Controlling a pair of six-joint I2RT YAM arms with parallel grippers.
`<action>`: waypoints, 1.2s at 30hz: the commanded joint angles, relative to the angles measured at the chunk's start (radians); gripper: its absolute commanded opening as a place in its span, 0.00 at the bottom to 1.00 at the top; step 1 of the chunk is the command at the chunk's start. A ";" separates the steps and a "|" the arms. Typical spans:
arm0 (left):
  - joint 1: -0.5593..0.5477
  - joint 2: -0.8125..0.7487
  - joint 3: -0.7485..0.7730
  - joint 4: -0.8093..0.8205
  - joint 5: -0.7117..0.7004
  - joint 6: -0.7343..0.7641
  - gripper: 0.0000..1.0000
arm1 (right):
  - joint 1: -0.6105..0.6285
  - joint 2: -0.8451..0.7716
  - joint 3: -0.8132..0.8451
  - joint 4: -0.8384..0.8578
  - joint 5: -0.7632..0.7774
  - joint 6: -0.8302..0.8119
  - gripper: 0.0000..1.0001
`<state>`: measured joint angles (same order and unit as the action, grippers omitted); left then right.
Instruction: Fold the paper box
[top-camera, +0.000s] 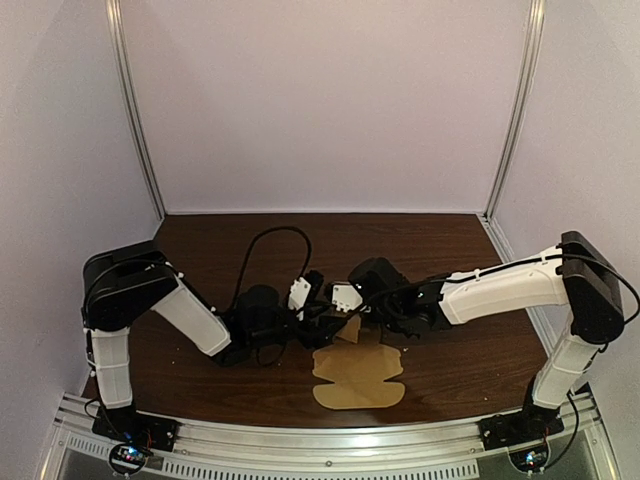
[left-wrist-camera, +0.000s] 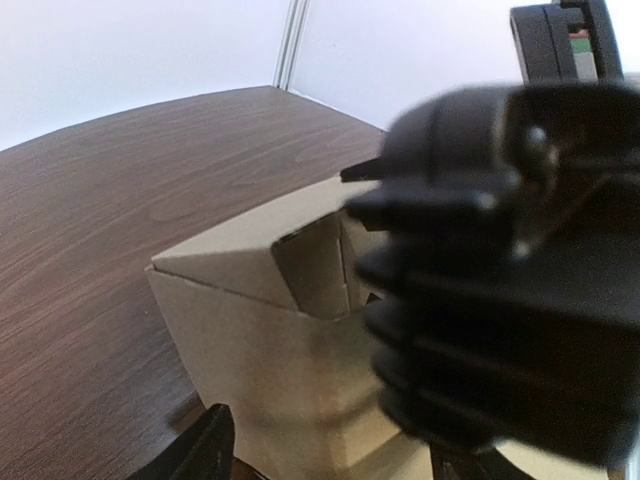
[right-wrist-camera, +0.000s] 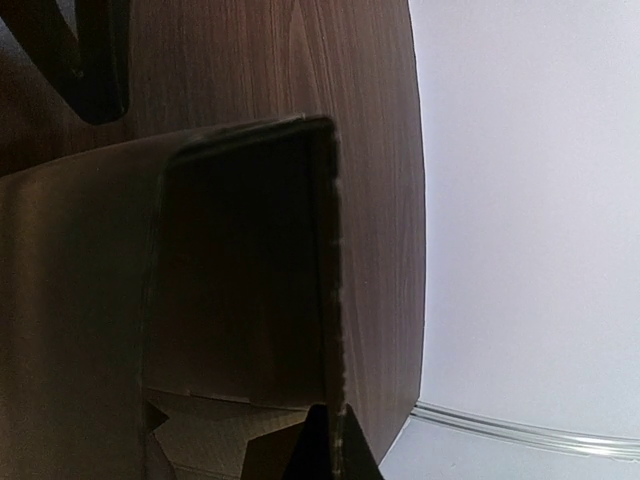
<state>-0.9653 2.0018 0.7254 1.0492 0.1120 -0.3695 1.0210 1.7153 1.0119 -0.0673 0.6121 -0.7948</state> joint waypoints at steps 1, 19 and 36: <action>-0.044 0.027 0.016 0.083 -0.131 0.024 0.69 | 0.009 0.005 0.044 -0.066 0.005 0.053 0.00; -0.068 0.036 0.009 0.082 -0.471 0.051 0.54 | 0.012 0.027 0.141 -0.290 -0.065 0.204 0.00; -0.067 0.063 -0.026 0.167 -0.408 0.150 0.43 | 0.040 -0.009 0.180 -0.438 -0.190 0.295 0.21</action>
<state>-1.0386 2.0365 0.6853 1.1633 -0.3145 -0.2516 1.0534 1.7271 1.1580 -0.4156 0.5060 -0.5461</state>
